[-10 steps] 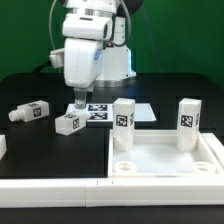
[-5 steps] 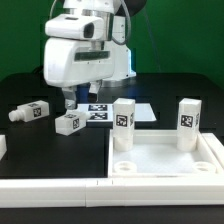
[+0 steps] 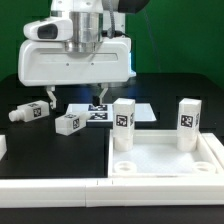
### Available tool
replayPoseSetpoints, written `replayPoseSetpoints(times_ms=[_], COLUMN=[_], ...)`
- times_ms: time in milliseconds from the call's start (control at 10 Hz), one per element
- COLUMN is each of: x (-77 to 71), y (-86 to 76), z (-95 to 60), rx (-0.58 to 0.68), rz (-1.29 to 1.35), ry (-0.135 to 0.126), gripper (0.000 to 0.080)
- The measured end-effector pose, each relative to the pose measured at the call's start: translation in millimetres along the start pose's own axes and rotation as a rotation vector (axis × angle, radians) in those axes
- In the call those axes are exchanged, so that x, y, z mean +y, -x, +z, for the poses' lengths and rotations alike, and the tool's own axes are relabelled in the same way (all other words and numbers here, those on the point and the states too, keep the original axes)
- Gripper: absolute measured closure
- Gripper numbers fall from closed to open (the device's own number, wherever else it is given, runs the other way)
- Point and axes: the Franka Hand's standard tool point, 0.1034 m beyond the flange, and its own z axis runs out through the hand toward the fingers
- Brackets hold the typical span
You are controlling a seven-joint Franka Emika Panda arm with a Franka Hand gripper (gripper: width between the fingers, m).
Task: Assemble square table
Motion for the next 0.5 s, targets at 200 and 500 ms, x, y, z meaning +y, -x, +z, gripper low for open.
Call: replayPoseSetpoints(times_ms=[200, 500], x=[3.5, 21.5], y=[5.0, 29.5], z=[3.8, 18.8], rx=[-0.001, -0.117], rz=[0.145, 0.561], ry=[-0.022, -0.174], gripper=[0.0150, 0.0150])
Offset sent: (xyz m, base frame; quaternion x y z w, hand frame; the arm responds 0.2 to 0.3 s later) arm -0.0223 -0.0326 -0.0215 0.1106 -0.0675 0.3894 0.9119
